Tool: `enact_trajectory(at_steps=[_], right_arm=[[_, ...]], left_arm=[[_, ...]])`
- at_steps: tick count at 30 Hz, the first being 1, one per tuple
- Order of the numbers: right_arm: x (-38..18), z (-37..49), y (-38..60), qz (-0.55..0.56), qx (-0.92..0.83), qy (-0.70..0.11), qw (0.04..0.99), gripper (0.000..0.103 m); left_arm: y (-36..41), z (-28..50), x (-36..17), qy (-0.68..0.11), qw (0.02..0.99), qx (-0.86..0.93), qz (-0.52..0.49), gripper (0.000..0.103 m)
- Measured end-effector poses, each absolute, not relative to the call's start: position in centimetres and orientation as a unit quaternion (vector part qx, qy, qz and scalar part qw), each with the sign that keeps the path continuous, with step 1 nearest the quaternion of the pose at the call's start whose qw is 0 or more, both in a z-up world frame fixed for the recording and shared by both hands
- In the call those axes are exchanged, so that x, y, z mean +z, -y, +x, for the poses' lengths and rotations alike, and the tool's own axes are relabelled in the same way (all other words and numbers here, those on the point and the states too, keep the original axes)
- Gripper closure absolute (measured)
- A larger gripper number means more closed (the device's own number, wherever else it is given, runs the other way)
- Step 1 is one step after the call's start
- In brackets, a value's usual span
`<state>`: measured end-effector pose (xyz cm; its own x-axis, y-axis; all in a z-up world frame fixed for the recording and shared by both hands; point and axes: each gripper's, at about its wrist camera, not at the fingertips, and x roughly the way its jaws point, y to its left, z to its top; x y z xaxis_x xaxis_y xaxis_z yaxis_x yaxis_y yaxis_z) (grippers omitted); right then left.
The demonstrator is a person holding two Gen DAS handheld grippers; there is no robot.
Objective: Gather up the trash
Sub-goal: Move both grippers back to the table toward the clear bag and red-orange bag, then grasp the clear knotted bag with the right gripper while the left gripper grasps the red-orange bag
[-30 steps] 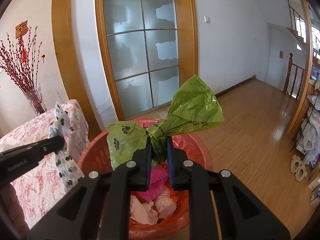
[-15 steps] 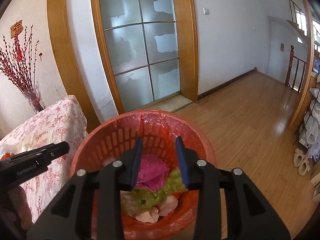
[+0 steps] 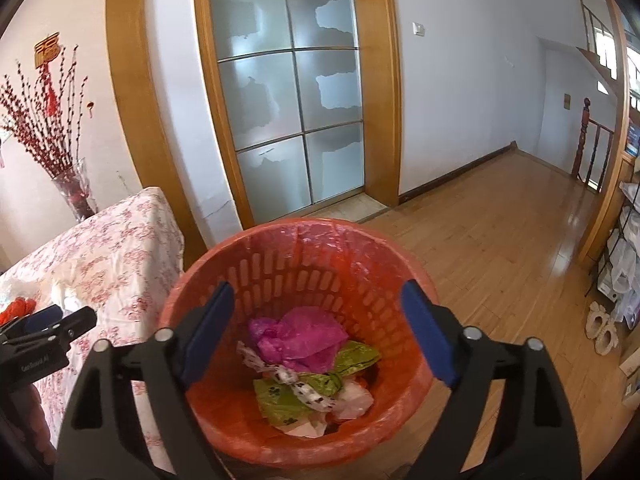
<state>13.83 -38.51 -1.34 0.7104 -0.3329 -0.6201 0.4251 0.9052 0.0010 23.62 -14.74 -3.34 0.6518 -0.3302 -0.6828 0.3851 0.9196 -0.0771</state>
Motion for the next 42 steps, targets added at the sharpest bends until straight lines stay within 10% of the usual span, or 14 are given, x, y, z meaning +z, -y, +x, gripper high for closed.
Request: enact_trajectory(at_steps=[20,42], right_arm=[[-1.0,19.8,24.3,0.030,-0.067,-0.347,0.935,0.016],[-7.3,32.0,9.5,0.007,0.047,-0.442,0.896,0.039]], left_arm=[[-4.9,22.3,-1.8,-0.338,0.940,-0.027,-0.024,0.015],[-13.3,22.2,-2.9,-0.346,0.935,-0.004,-0.079,0.015]])
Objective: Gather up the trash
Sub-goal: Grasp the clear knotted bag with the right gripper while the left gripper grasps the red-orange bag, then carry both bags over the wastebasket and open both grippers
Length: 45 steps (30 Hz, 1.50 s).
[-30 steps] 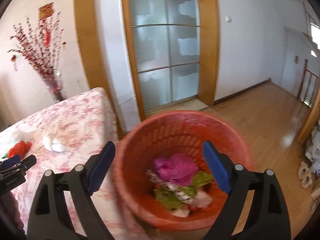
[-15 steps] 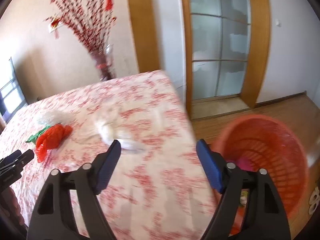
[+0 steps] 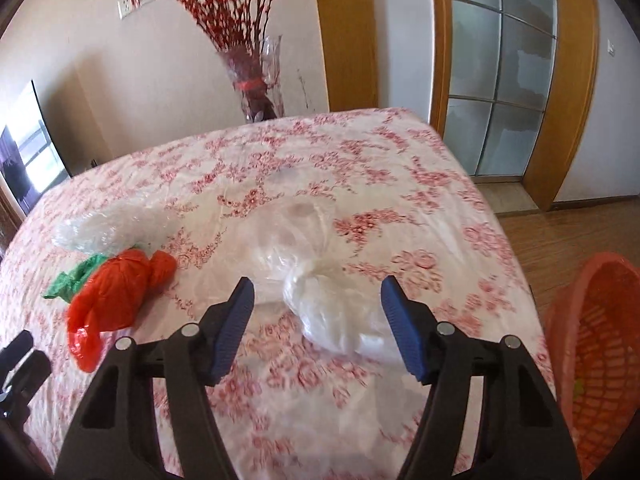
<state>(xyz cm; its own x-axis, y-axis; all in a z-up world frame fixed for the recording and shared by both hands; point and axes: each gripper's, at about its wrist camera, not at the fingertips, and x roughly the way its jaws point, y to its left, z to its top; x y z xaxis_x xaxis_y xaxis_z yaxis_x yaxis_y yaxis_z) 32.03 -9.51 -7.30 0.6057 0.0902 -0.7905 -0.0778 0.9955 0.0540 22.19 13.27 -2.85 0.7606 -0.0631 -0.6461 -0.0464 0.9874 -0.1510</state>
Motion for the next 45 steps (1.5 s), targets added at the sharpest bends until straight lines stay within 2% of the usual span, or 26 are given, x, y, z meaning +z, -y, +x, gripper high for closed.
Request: enact_trajectory(at_steps=[5,7,10,15,20,23,26,27,30,34,45], right_arm=[[-8.6,32.8,8.9,-0.013,0.049,-0.457,0.888,0.040],[-9.1,33.1,9.0,-0.017,0.048,-0.470,0.881,0.049],[-9.4,33.2,9.9,-0.010,0.041,-0.479,0.877,0.067],[-9.1,31.6,11.4,-0.011,0.034,-0.477,0.878,0.073],[-8.7,30.0,13.2,0.002,0.031,-0.476,0.879,0.074],[-8.6,29.5,14.0,0.006,0.029,-0.477,0.879,0.074],[-8.5,29.1,14.7,0.012,0.027,-0.476,0.879,0.074],[-8.4,29.0,14.8,0.012,0.028,-0.475,0.879,0.074],[-8.2,28.6,15.1,0.014,0.027,-0.473,0.880,0.074],[-7.8,27.9,15.7,0.019,0.025,-0.469,0.882,0.074],[-5.4,24.8,18.7,0.035,0.009,-0.445,0.895,0.074]], left_arm=[[-12.6,23.2,-3.0,-0.353,0.933,-0.009,-0.077,0.015],[-12.2,23.6,-3.2,-0.357,0.931,-0.011,-0.073,0.015],[-11.5,24.2,-3.5,-0.364,0.929,-0.014,-0.068,0.015],[-10.5,25.8,-3.9,-0.379,0.923,-0.007,-0.060,0.015],[-9.9,27.3,-4.3,-0.388,0.920,0.010,-0.054,0.015],[-9.6,28.2,-4.8,-0.399,0.915,0.013,-0.056,0.024],[-9.7,28.5,-5.2,-0.411,0.909,0.003,-0.070,0.042],[-9.6,28.5,-5.2,-0.414,0.907,-0.002,-0.074,0.051],[-9.5,28.4,-5.3,-0.413,0.907,-0.019,-0.083,0.067],[-9.0,27.6,-4.9,-0.405,0.910,-0.036,-0.084,0.074],[-4.8,24.8,-2.9,-0.385,0.914,-0.102,-0.074,0.074]])
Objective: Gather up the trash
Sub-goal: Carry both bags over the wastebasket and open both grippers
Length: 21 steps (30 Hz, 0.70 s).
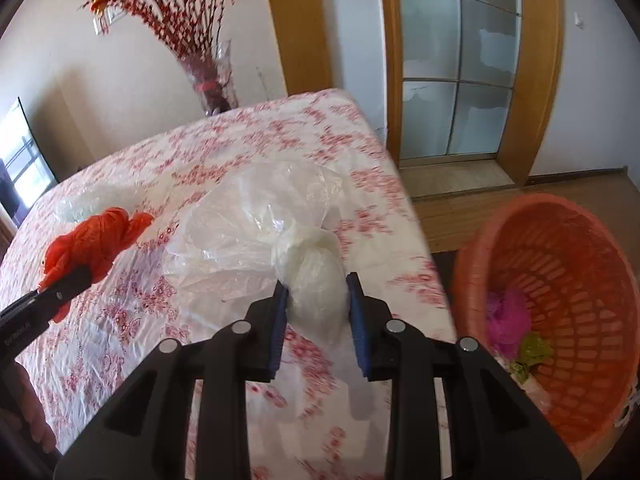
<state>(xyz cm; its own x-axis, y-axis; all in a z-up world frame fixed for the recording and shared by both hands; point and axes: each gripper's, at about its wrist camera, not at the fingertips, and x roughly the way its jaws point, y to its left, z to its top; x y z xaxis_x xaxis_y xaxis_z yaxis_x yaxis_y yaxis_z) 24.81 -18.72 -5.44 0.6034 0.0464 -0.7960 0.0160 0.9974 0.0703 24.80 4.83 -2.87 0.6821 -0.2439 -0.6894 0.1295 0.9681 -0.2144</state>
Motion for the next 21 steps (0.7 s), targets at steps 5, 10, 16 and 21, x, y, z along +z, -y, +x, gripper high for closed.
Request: enact_trajectory(at_steps=[5,10,16,21], right_arm=[[-3.8,23.2,21.1,0.048,-0.013,-0.425,0.904,0.074],[-1.6,20.7,24.7,0.078,-0.054,-0.392,0.915,0.074],[1.4,17.6,28.4,0.083,-0.117,-0.337,0.931,0.074],[2.8,15.7,31.4,0.089,-0.154,-0.310,0.934,0.074]], left_arm=[[-2.2,24.2,-1.9,-0.377,0.914,-0.132,-0.068,0.074],[0.9,23.8,-0.8,-0.365,0.914,-0.164,-0.065,0.074],[5.3,23.2,0.3,-0.349,0.912,-0.208,-0.061,0.074],[9.3,23.2,0.4,-0.349,0.902,-0.246,-0.055,0.074]])
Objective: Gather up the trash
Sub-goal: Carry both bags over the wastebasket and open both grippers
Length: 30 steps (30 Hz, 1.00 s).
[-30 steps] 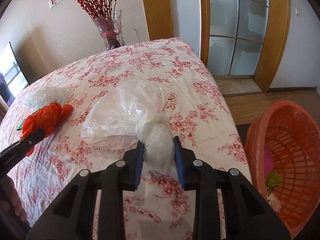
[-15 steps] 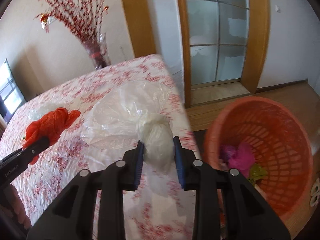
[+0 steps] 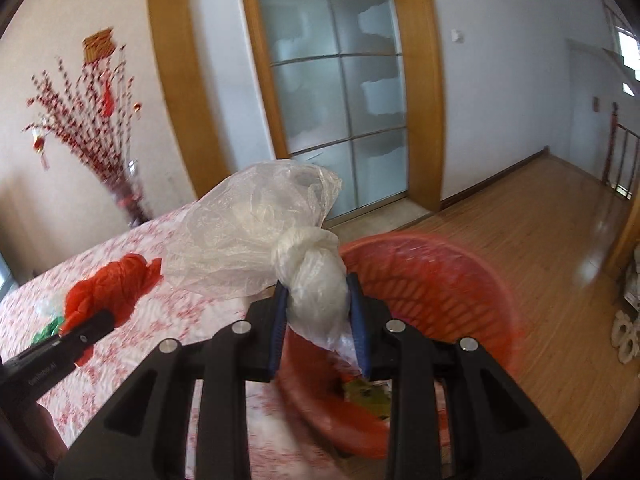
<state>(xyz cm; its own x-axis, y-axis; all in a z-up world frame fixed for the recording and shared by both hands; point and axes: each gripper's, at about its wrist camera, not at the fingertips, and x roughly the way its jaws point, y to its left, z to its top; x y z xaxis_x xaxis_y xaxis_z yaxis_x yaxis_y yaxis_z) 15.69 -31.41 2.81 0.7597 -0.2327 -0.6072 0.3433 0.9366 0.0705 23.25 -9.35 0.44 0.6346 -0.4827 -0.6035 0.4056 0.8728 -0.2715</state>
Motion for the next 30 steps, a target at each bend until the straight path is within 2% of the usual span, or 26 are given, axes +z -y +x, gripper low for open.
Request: enact_trajectory(at_steps=[11,30], right_arm=[[2.5,13.7,36.3,0.114,-0.202,-0.301,0.925,0.074],[-0.9,13.9,40.9,0.158,-0.233,-0.314,0.907,0.074]], left_arm=[[16.6,22.5,0.3,-0.353,0.881,-0.312,-0.034,0.074],[22.1,23.1,-2.5,-0.388,0.853,-0.349,-0.013,0.074]])
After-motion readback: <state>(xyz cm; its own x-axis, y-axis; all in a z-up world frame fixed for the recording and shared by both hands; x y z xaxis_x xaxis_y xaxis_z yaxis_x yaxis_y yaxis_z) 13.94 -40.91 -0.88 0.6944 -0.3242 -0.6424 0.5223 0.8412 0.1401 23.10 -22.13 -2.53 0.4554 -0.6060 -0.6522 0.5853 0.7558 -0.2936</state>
